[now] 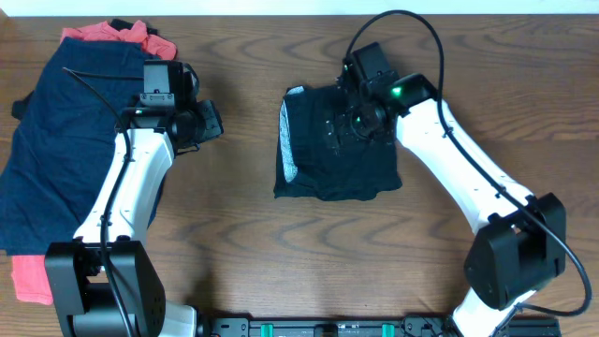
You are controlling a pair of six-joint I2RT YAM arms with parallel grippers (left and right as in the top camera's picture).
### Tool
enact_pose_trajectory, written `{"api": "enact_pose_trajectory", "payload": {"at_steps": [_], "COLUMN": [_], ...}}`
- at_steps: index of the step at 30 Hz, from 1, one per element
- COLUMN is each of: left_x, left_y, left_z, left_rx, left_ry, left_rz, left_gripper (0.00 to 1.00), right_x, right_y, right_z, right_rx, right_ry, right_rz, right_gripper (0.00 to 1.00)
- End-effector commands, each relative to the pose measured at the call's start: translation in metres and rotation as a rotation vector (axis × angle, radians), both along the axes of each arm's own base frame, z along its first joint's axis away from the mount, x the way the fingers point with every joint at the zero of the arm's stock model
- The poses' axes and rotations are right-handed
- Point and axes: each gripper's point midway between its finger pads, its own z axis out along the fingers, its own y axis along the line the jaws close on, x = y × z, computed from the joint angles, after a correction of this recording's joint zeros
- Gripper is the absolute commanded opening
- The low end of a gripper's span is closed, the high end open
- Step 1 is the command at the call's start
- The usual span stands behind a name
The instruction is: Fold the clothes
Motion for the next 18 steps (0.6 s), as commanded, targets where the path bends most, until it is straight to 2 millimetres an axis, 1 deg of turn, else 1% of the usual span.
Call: {"api": "enact_pose_trajectory", "payload": {"at_steps": [1,5,7,13,16,18], "left_x": [-0.001,-0.001,-0.001,-0.002,-0.002,-0.002], "left_y": [0.003,0.003,0.003,0.003,0.003,0.003], "left_z": [-0.007,-0.007,-0.007,-0.007,-0.007,-0.007], "left_rx": [0.016,0.017,0.017,0.016,0.016,0.016], "left_ry": [0.018,0.017,0.017,0.018,0.018,0.018], "left_rz": [0.003,0.003,0.004,0.003,0.003,0.003], "left_gripper": [0.21,0.21,0.21,0.21,0.22,0.21], "right_x": [-0.009,-0.019,-0.018,0.007,0.019,0.024], "right_y": [-0.005,0.003,0.006,0.008,0.006,0.002], "right_z": [-0.037,-0.072,-0.087,-0.121,-0.147,-0.163], "right_rx": [-0.062,-0.088,-0.109,-0.162,-0.183,-0.186], "right_ry": [0.072,0.116,0.114,0.044,0.024,0.033], "right_rz": [0.023,0.054,0.064,0.046,0.03,0.015], "right_gripper": [0.89,0.89,0.89,0.9,0.91,0.91]}}
